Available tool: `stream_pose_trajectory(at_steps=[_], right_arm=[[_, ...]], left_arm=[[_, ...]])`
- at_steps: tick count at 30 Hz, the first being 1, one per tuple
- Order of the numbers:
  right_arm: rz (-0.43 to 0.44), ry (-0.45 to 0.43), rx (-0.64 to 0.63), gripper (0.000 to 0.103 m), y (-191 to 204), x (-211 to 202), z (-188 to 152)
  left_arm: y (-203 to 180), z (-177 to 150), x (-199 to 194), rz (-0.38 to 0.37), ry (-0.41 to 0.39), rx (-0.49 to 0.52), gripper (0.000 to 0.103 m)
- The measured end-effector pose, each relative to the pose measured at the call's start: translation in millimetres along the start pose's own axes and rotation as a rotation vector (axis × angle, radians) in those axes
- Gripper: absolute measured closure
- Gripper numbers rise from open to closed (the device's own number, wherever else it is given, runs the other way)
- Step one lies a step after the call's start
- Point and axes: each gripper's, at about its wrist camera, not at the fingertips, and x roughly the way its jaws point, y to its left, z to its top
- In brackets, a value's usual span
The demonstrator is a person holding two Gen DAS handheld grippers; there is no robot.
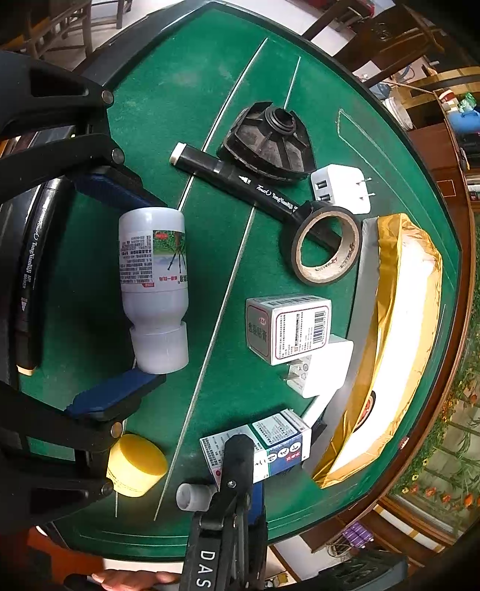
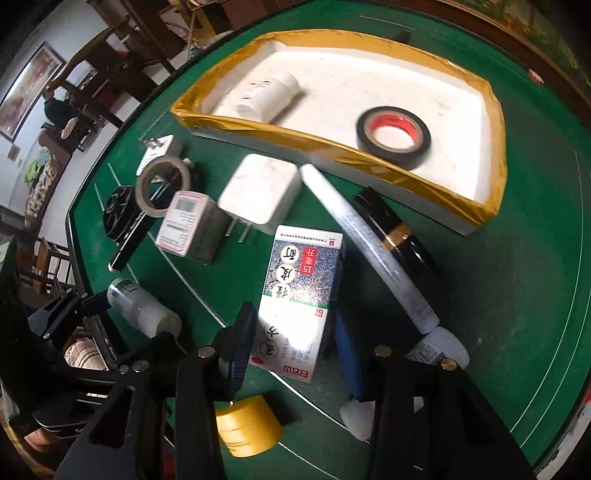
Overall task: Organize rigid objects
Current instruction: 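Grasp the white-and-blue medicine box with the right tool, then carry the white bottle in the left tool and the box in the right tool over the tray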
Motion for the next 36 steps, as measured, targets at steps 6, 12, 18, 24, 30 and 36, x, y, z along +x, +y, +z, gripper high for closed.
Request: stream_pose_trajectory(at_steps=[6,12,18,24,30,36], right_arm=[[0.004,-0.009,-0.011,0.062,-3,-7,-4],[0.004,-0.035,-0.011,0.062,-6,-18,-3],[0.007,-0.055,-0.006,0.063,-9,-29,-1],[0.014,-0.085,0.000,0.063,-14,-43,5],[0.018,-0.115,-0.001,0.063,-15,-56,13],[0.013,-0.138,0.010,0.063,-20,-64,21]], left_arm=[[-1,-1,-1,-0.001,0.000,-0.007,0.019],[4,1,-8,-0.015,-0.019,-0.029,0.019],[3,11,-22,-0.034,-0.057,-0.035,0.019],[4,28,-39,-0.048,-0.101,-0.046,0.019],[9,43,-49,-0.054,-0.132,-0.055,0.019],[12,57,-56,-0.049,-0.153,-0.066,0.019]])
